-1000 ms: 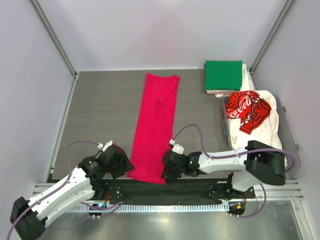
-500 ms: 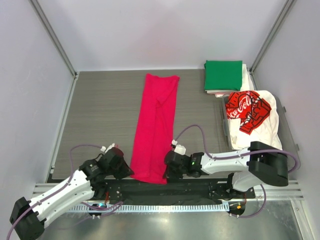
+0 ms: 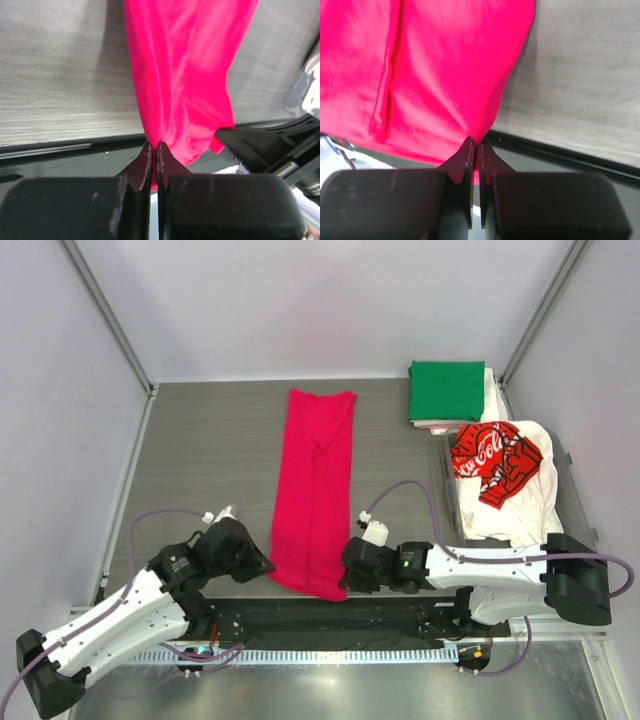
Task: Fold and stack the t-shirts
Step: Fold the tshirt
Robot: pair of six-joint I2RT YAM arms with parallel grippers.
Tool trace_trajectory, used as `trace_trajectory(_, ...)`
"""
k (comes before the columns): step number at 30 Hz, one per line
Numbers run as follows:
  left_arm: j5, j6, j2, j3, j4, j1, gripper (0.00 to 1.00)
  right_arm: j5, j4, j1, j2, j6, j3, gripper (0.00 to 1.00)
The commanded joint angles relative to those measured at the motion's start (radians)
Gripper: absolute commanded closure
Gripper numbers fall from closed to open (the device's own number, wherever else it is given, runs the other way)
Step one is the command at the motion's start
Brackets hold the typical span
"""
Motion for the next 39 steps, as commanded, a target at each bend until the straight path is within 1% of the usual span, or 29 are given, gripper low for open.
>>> trace_trajectory(1, -0.115, 0.054, 0.085, 0.12, -0.034, -0.004, 1.0, 0.083, -0.084, -0.084, -0.037, -0.071, 0.085, 0.99)
trace_trajectory(4, -0.158, 0.101, 0.149, 0.194, -0.037, -0.004, 1.0, 0.058, -0.096, -0.167, -0.037, -0.16, 0.133, 0.99)
trace_trajectory(5, -0.189, 0.121, 0.195, 0.248, -0.039, -0.003, 1.0, 0.046, -0.098, -0.222, -0.033, -0.183, 0.147, 0.99)
trace_trajectory(7, -0.218, 0.147, 0.243, 0.303, -0.043, -0.001, 1.0, 0.029, -0.11, -0.273, -0.022, -0.248, 0.196, 0.99)
trace_trajectory(8, -0.241, 0.16, 0.292, 0.363, -0.045, 0.006, 1.0, 0.019, -0.113, -0.314, -0.011, -0.268, 0.214, 0.99)
trace_trajectory(10, -0.253, 0.203, 0.344, 0.426, -0.049, 0.022, 1.0, 0.002, -0.124, -0.357, 0.027, -0.328, 0.272, 0.99)
trace_trajectory(12, -0.253, 0.255, 0.421, 0.511, -0.054, 0.06, 1.0, -0.024, -0.132, -0.414, 0.076, -0.367, 0.335, 0.99)
trace_trajectory(15, -0.218, 0.316, 0.514, 0.604, -0.043, 0.129, 1.0, -0.052, -0.142, -0.48, 0.125, -0.431, 0.415, 0.99)
trace_trajectory(16, -0.206, 0.328, 0.539, 0.618, -0.037, 0.167, 1.0, -0.061, -0.147, -0.5, 0.156, -0.446, 0.435, 0.99)
trace_trajectory(18, -0.172, 0.35, 0.58, 0.648, -0.011, 0.207, 1.0, -0.087, -0.148, -0.534, 0.192, -0.488, 0.487, 0.99)
trace_trajectory(22, -0.114, 0.407, 0.717, 0.713, 0.027, 0.305, 1.0, -0.141, -0.148, -0.629, 0.312, -0.545, 0.567, 0.99)
trace_trajectory(25, -0.073, 0.433, 0.818, 0.754, 0.049, 0.362, 1.0, -0.173, -0.15, -0.673, 0.395, -0.591, 0.635, 0.99)
trace_trajectory(27, -0.045, 0.439, 0.864, 0.777, 0.073, 0.387, 1.0, -0.187, -0.148, -0.69, 0.438, -0.615, 0.68, 0.99)
trace_trajectory(28, -0.037, 0.444, 0.89, 0.791, 0.078, 0.405, 1.0, -0.219, -0.148, -0.701, 0.456, -0.621, 0.693, 0.99)
trace_trajectory(32, -0.008, 0.474, 1.027, 0.88, 0.093, 0.434, 1.0, -0.248, -0.148, -0.739, 0.556, -0.652, 0.765, 0.99)
trace_trajectory(37, 0.012, 0.491, 1.162, 0.968, 0.095, 0.464, 1.0, -0.271, -0.148, -0.765, 0.624, -0.663, 0.814, 0.99)
trace_trajectory(39, 0.058, 0.493, 1.223, 1.001, 0.096, 0.471, 1.0, -0.281, -0.15, -0.775, 0.662, -0.663, 0.84, 0.99)
